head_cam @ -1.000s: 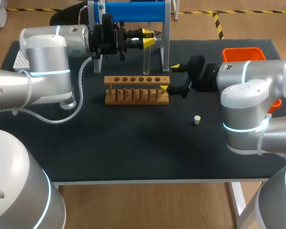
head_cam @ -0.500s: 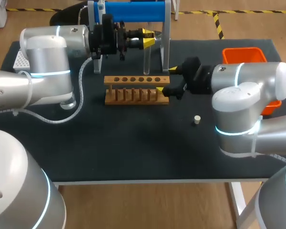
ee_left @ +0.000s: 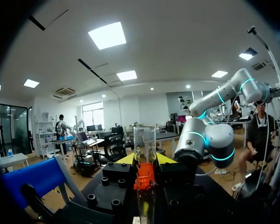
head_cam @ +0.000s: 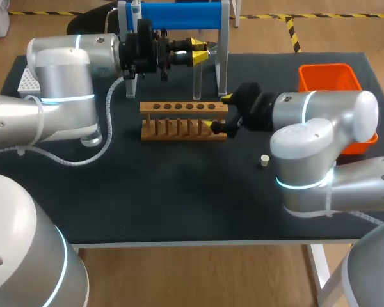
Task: Invert the test tube, pick up the pipette, mount the tip to pipette, aspirate from beaker and dispense into the tube, eject the tip, return the pipette, and cap with the stopper.
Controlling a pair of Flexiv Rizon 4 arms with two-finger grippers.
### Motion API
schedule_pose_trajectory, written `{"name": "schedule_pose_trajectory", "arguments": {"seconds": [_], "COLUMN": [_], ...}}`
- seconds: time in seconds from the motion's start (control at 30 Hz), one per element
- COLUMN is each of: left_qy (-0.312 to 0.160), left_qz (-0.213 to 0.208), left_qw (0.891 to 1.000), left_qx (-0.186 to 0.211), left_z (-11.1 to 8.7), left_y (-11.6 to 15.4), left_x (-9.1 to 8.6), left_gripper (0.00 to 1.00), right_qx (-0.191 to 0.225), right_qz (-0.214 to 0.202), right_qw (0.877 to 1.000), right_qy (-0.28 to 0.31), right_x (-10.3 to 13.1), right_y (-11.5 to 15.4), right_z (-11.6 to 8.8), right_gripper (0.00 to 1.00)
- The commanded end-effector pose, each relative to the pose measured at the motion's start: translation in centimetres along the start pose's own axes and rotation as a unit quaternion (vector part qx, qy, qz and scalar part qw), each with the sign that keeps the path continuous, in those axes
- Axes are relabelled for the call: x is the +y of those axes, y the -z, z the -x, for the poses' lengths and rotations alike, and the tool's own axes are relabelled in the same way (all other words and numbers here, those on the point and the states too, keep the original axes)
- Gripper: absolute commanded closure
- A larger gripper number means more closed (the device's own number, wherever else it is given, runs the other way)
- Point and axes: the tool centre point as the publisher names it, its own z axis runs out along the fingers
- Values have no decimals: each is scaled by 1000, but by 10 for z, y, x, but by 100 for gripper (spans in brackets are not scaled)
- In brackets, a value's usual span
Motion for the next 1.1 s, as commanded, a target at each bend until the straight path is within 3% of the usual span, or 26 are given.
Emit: {"name": "schedule_pose_trajectory", "arguments": {"seconds": [0.03, 1.1], "left_qy": [1, 1], "left_qz": [1, 1], "left_qw": [1000, 1000], "left_qx": [2, 2], "left_z": [1, 1], "left_y": [0, 0], "left_x": [-1, -1], "left_gripper": [100, 100], "right_qx": [-4, -6], "right_qz": [0, 2], "right_qw": [1000, 1000], "right_qy": [-1, 7], "right_x": [0, 0], "right_y": [-7, -13], "right_z": [-2, -3], "right_gripper": [0, 0]}}
